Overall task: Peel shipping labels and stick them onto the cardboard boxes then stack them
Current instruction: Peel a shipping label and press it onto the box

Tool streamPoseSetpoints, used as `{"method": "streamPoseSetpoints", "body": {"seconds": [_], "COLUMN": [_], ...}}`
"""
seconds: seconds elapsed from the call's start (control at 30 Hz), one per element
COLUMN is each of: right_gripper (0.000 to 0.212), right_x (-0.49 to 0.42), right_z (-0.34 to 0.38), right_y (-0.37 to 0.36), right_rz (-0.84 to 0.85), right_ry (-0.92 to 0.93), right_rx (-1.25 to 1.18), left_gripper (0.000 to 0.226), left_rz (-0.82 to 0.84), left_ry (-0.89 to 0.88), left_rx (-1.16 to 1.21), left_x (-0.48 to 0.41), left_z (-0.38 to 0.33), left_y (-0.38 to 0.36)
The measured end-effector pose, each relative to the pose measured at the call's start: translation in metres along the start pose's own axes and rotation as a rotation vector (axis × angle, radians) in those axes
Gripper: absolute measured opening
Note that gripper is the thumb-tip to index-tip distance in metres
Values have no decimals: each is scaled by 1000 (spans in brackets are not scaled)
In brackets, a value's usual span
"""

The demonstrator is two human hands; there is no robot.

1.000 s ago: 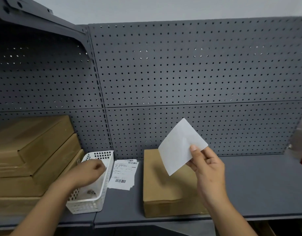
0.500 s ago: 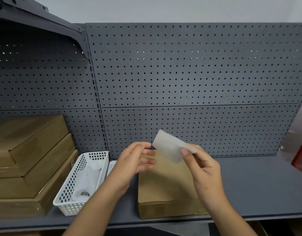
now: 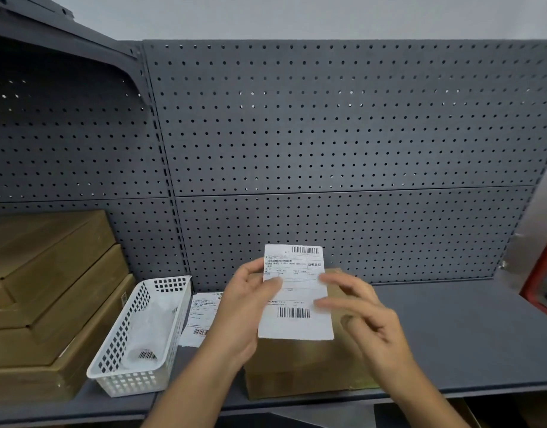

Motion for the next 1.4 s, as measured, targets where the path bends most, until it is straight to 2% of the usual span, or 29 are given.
{"method": "streamPoseSetpoints", "body": {"seconds": [0.07,0.13,0.17,0.27,0.33,0.37,0.5,0.57,0.67,0.8,0.9,1.0,1.07,1.17,1.3,1.4], "right_gripper": [31,16,21,63,75,73,43,32,26,34,39,43,49,67,78,80], "right_x": [-2,-4,-6,-8,-7,-8,-9,-10,-13,-21,-28,-35,-37,-35,-33,-34], "right_z": [-8,-14,-14,-14,-18,-19,-18,-19,-19,-20,-25,-32,-42,-63,-83,-90], "right_y": [7,3,-1,-4,-2,-3,-7,-7,-2,6,15,19,19,15,15,12], "right_rz": [-200,-245,-212,-181,-189,-171,-84,-69,-63,-22,-46,-21,11,91,135,187], "right_ry": [-175,-340,-374,-390,-373,-361,-239,-227,-231,-217,-169,-215,-263,-348,-394,-395], "right_rx": [-155,-218,-197,-223,-227,-215,-65,-21,11,18,128,50,-20,-67,-8,41], "left_gripper": [39,52,58,65,59,54,24,19,32,45,54,65,63,49,42,50], "left_rz": [-7,5,22,80,96,103,110,102,164,207,266,307,294,247,194,179], "left_ry": [-53,-109,-136,-218,-282,-312,-447,-488,-457,-428,-403,-358,-346,-368,-382,-342], "left_rx": [-15,-29,-49,-151,-222,-272,-591,-672,-682,-679,-683,-614,-586,-600,-578,-558], "left_x": [0,1,2,7,9,10,14,12,6,-4,-15,-25,-31,-37,-43,-47], "left_z": [1,2,2,2,1,0,-3,-6,-9,-9,-5,-1,2,6,18,30], "left_y": [-2,-5,-6,-8,-6,-5,0,2,2,1,-3,-8,-7,-6,-4,1]}}
Point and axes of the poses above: each hand's wrist, its own x-axis away from the middle knuckle, its own y-axis out of the back of the hand, z = x × y, the point moved 6 cm from there along -x, towards the middle knuckle, and after that the axes turned 6 degrees about -z, right-handed, at the moved point
